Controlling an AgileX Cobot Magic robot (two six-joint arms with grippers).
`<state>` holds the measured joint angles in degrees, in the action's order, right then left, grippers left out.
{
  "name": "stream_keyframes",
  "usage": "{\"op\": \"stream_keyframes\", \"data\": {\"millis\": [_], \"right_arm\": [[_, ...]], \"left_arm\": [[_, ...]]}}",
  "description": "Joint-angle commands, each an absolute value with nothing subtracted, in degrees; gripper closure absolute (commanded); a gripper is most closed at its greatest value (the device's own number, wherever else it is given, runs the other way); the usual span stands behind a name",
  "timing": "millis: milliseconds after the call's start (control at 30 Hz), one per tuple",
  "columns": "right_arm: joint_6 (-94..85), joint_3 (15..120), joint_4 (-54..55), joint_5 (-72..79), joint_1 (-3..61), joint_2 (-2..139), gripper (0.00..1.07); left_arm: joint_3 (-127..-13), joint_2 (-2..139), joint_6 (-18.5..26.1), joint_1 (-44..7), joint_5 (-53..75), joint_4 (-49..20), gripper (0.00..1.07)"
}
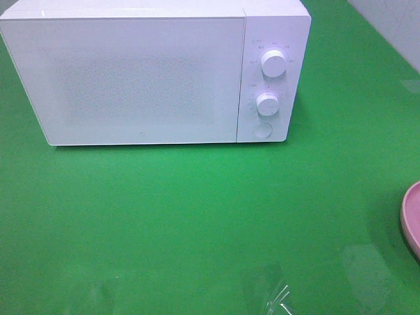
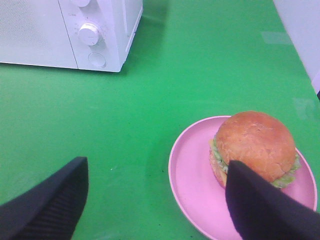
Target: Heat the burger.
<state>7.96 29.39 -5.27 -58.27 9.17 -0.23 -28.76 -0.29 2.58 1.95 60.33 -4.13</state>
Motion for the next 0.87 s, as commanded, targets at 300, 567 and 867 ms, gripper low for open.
{"op": "stream_keyframes", "data": {"millis": [300, 567, 867], "right_arm": [[7.10, 29.05, -5.21, -57.64, 8.71, -1.78, 0.34], [7.10, 29.05, -5.21, -57.64, 8.71, -1.78, 0.34], [7.10, 29.05, -5.21, -57.64, 8.71, -1.78, 0.34]], "left_arm": [[-28.65, -1.95, 2.52, 1.60, 59.70, -4.41, 0.08], [-28.65, -1.95, 2.52, 1.60, 59.70, -4.41, 0.08], [-28.65, -1.95, 2.52, 1.60, 59.70, -4.41, 0.08]]}}
